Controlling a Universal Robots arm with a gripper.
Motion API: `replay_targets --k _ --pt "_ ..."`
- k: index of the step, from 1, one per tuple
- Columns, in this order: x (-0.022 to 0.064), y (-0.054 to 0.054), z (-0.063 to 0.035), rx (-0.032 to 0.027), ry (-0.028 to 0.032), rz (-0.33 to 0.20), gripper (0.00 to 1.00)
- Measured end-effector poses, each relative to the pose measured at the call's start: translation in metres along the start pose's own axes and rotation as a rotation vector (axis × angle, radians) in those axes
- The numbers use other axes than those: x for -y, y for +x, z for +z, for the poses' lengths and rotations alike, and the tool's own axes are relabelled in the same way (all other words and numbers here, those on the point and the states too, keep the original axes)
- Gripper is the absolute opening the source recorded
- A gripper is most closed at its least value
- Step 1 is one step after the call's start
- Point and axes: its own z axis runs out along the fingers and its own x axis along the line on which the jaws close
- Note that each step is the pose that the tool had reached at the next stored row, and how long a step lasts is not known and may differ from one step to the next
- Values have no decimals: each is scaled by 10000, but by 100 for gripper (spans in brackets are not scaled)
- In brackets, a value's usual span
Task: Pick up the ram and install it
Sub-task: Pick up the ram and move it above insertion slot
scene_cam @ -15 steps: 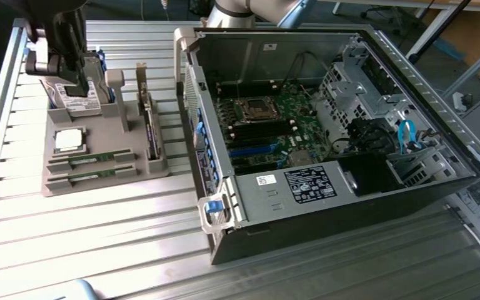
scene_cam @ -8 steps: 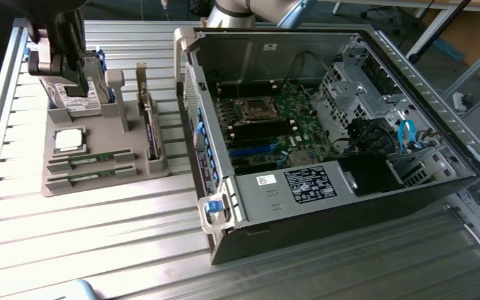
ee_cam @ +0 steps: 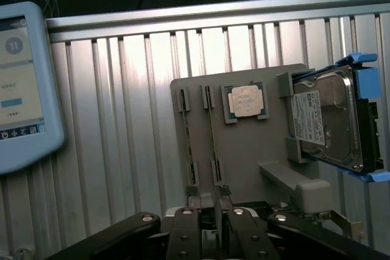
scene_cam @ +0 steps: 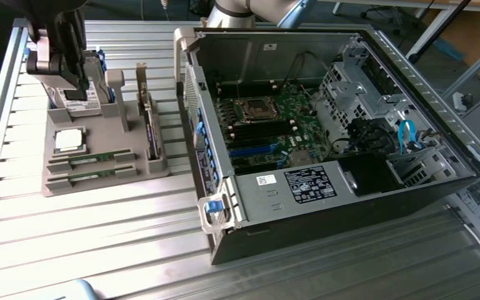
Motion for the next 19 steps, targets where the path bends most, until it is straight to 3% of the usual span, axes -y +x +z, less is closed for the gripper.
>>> replay_targets --k 1,19 --pt "0 0 0 0 0 0 30" --pt "-11 3 80 1 0 0 30"
